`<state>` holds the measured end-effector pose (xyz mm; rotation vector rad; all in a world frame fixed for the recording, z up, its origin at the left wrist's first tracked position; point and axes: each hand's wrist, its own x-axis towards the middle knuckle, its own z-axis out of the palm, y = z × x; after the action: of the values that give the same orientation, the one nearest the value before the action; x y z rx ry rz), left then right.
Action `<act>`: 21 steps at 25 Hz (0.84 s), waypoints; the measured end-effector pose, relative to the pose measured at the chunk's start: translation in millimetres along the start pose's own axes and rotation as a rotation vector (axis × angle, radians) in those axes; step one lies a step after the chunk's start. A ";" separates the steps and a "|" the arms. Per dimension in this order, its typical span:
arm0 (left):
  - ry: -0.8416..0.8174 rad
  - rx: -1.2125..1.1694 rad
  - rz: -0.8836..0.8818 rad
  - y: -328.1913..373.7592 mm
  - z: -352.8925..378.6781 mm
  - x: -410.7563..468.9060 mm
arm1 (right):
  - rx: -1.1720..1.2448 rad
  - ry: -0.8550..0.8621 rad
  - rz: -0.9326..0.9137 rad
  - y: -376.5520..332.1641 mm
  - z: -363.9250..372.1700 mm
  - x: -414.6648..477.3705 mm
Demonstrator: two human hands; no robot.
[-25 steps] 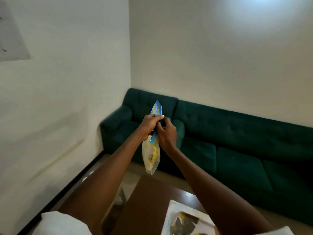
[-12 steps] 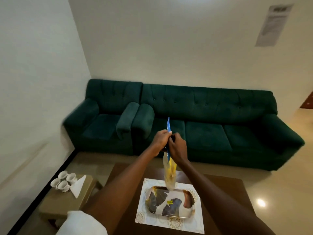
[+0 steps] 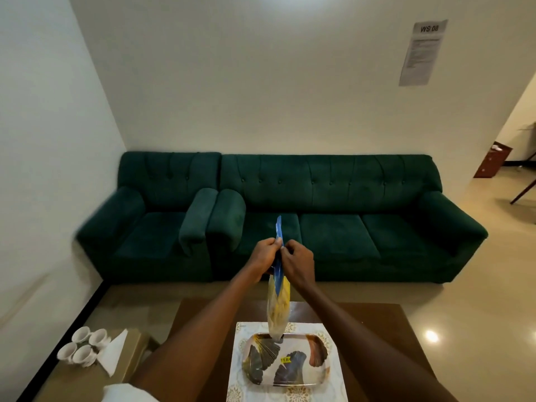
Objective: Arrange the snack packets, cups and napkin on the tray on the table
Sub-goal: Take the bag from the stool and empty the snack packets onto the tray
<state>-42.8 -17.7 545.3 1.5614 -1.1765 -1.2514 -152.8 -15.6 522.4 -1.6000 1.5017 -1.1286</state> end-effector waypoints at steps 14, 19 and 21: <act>0.296 0.347 0.024 -49.1 -62.7 -3.4 | -0.205 0.127 0.150 45.1 -19.0 -8.0; 0.275 0.380 0.019 -50.8 -76.7 -4.4 | -0.262 0.187 0.197 58.6 -43.1 -7.1; 0.260 0.398 0.025 -51.8 -74.4 -4.7 | -0.263 0.186 0.184 59.3 -44.6 -7.7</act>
<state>39.0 2.2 511.5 1.9232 -1.3213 -0.7952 -217.9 -11.1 486.1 -1.5184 1.9450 -1.0316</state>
